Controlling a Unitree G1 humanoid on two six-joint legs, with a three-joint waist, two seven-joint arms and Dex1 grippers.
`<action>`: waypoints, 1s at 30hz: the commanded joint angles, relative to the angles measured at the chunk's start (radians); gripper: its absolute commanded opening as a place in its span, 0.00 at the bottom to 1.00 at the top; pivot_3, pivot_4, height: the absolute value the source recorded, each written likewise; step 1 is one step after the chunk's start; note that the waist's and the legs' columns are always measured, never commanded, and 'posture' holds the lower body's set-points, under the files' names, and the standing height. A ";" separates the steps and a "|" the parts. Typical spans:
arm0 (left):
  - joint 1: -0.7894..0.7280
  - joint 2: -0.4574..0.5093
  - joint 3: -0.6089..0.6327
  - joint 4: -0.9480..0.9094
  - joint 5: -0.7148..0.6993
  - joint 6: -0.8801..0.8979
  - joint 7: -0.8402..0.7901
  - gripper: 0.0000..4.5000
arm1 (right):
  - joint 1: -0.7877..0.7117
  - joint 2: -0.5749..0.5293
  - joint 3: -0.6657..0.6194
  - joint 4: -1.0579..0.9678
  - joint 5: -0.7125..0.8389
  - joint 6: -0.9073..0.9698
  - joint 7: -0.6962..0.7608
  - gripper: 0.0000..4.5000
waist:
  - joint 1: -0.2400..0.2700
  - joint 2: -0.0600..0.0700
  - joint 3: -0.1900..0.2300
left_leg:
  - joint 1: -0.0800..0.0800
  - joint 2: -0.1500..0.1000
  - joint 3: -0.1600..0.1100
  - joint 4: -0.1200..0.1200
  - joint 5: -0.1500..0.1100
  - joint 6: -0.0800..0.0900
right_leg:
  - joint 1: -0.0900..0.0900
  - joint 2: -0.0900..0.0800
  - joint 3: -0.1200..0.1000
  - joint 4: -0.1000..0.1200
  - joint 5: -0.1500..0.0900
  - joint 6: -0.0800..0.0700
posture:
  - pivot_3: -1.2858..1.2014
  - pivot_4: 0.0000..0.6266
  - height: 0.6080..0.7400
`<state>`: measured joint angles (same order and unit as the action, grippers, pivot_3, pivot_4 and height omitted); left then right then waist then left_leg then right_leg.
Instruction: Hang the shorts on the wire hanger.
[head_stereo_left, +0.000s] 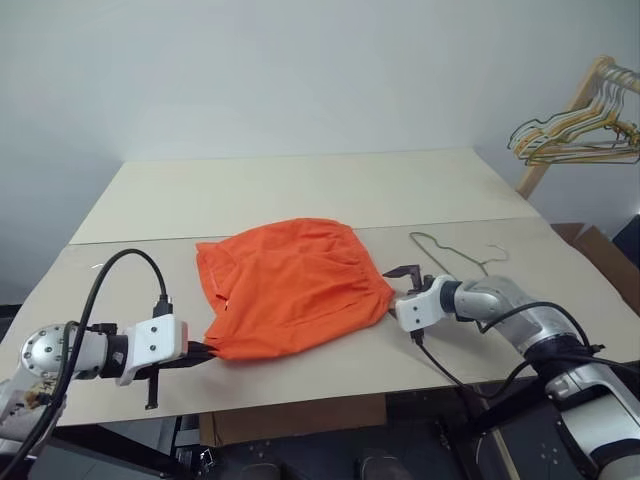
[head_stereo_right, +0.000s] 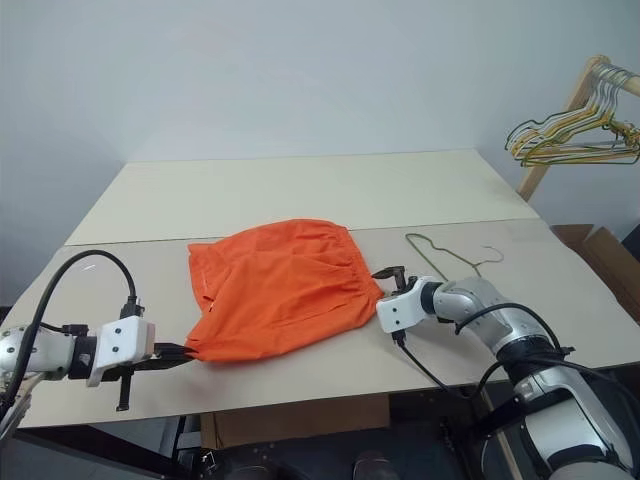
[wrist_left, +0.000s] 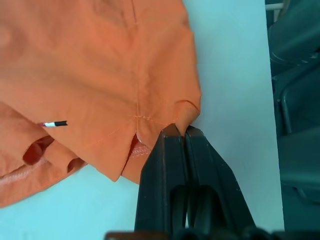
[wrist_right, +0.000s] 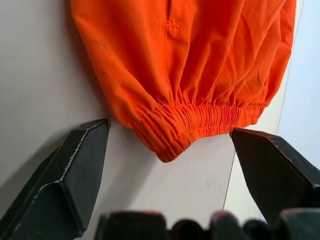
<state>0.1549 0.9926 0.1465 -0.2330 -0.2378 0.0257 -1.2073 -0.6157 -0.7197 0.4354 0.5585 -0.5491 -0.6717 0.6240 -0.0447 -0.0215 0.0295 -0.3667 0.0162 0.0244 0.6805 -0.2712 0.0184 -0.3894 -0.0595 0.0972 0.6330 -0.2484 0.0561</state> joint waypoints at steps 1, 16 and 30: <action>0.012 0.008 0.042 -0.037 -0.015 0.004 0.014 0.00 | -0.035 0.001 0.007 0.020 0.003 -0.053 0.002 0.71 | 0.001 0.000 0.000 | 0.000 0.000 0.000 0.000 0.000 0.000 | 0.000 0.000 0.000 0.000 0.000 0.000 | 0.55 0.00 1.00; 0.186 0.004 0.149 -0.077 -0.146 0.073 -0.055 0.00 | 0.151 -0.170 -0.046 -0.341 0.263 0.025 0.267 0.01 | 0.012 0.000 0.000 | -0.001 0.001 -0.005 -0.001 0.000 0.001 | 0.000 -0.001 -0.001 0.000 0.000 0.000 | 0.54 0.00 1.00; -0.427 -0.248 -0.004 0.070 -0.045 0.340 0.352 0.00 | -0.069 -0.006 -0.230 -0.432 0.617 1.005 0.256 0.01 | 0.055 -0.007 0.001 | 0.015 0.001 0.000 0.001 0.003 0.001 | 0.010 0.001 -0.002 0.003 -0.001 0.003 | 0.54 0.00 1.00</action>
<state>-0.1981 0.7415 0.1479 -0.1670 -0.2975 0.3128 -0.9433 -0.6230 -0.7284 0.2717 0.0773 0.0690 0.2438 0.9439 0.0106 -0.0280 0.0308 -0.3547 0.0165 0.0238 0.6830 -0.2666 0.0181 -0.3801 -0.0579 0.0948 0.6388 -0.2457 0.0541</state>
